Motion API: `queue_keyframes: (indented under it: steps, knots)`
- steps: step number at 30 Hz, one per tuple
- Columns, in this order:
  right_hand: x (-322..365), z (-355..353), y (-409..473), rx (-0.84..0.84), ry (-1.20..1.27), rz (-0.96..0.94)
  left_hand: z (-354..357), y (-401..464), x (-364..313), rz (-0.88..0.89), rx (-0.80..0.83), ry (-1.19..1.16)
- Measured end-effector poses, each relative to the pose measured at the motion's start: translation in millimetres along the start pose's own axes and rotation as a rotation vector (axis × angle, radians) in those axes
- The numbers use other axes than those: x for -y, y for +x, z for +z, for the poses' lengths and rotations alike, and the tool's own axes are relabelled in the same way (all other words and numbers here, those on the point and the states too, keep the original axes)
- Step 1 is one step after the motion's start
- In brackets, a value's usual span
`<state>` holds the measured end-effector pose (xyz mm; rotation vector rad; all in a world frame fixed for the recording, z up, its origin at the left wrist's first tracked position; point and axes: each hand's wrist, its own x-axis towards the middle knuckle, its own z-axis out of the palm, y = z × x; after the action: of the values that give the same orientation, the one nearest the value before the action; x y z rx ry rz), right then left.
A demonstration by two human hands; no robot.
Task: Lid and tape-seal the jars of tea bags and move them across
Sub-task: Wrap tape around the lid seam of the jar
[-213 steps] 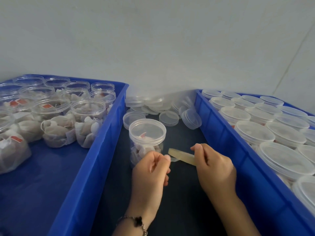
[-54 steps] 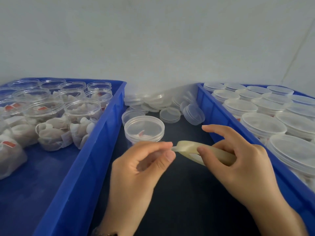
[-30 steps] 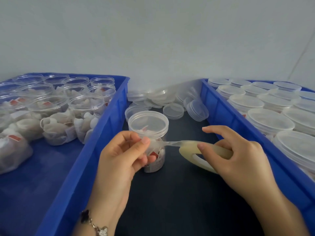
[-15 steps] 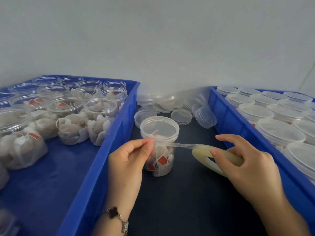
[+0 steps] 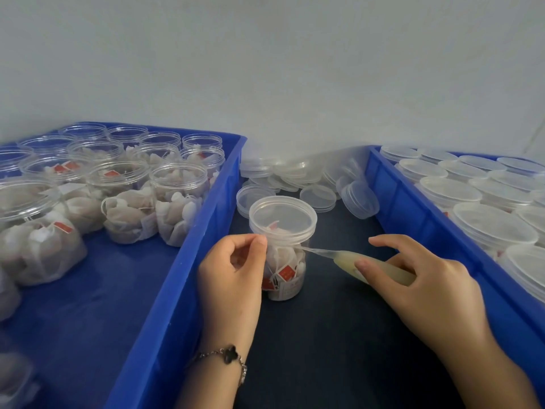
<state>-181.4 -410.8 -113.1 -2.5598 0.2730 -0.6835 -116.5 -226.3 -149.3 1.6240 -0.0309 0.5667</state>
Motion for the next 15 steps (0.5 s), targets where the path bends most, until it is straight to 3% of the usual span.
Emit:
queue_keyframes:
  steps: [6, 15]
  knots:
    - [1, 1, 0, -0.009, -0.002, -0.012, 0, 0, 5, -0.005, -0.02, 0.005]
    - [1, 3, 0, -0.018, -0.017, -0.024, 3, 1, 16, 0.191, -0.102, 0.072]
